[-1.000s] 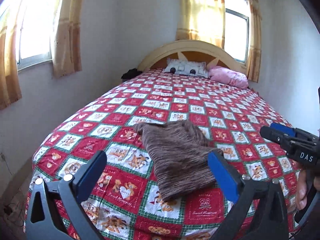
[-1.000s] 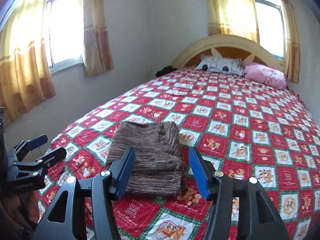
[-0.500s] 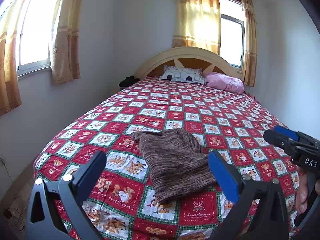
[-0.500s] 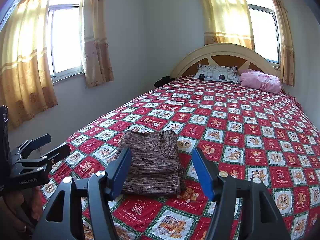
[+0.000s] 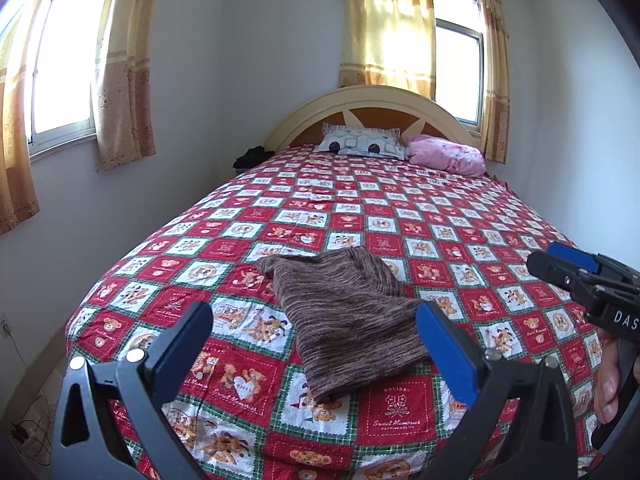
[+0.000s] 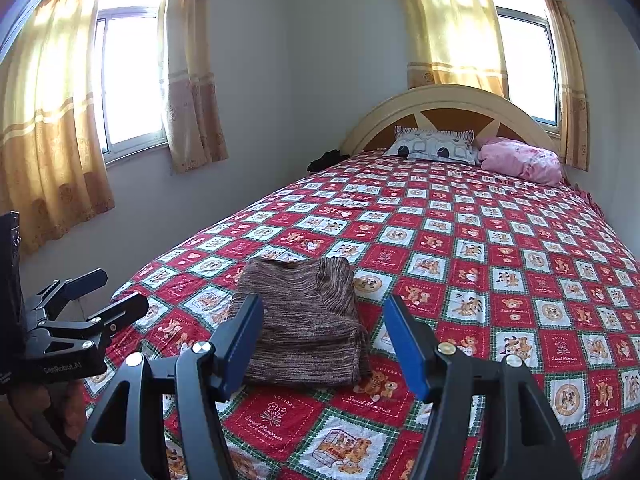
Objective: Fold small clothes
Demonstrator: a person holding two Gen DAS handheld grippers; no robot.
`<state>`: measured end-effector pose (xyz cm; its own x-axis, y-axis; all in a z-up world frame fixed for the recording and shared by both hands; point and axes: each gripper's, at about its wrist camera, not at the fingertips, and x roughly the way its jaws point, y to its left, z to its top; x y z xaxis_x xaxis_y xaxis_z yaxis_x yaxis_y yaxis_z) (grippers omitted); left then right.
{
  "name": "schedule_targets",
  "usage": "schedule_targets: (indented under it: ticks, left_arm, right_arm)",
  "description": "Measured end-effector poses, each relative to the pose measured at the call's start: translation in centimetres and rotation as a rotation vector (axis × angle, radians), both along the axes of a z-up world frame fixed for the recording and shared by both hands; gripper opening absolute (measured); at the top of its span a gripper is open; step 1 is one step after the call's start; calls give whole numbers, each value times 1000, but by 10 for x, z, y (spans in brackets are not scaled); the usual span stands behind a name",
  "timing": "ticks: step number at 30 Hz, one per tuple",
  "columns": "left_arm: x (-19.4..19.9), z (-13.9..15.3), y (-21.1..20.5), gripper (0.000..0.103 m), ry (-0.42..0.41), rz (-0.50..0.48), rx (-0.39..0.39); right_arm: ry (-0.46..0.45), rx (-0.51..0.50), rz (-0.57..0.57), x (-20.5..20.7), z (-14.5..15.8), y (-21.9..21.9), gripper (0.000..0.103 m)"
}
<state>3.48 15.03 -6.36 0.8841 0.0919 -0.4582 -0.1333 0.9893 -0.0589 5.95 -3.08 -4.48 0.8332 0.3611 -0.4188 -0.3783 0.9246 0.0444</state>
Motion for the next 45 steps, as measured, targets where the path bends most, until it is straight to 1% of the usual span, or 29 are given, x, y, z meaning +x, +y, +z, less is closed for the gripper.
schedule_targets:
  ticks: [7,9,12,16,21,29,33,38,42,45]
  left_arm:
    - [2,-1,-1,103,10,-3,9]
    - [3,-1,-2,103,21,-23,15]
    - [1,1,-3,103,0,-5,36]
    - [-2,6,-5,103,-17,-14,44]
    - [-2,8,1,103,-24,-7,12]
    - [-5,13,7,103,-62,17,21]
    - [-3,11,9,103,-55,18,18]
    - [-1,10,9,103,-45,14,17]
    - [-2,5,11,103,-50,15,-10]
    - [-1,5,9,103,-44,5,-2]
  right_arm:
    - [-16,14,-5,-4,2,-6,64]
    - [-21,15,-6,-5,3,-7,64]
    - [-30,14,-8,-6,4,-8,64]
    - [-42,15,-8,-9,6,-9,64]
    - [-55,24,-6,-11,9,-10,64]
    - [-72,23,-4,-14,10,-11,64]
    - [-89,19,3,-17,11,-9,64]
    - [-91,13,7,-17,11,-5,64]
    - [-85,10,10,-18,9,-4,64]
    - [-84,6,11,-18,9,-3,64]
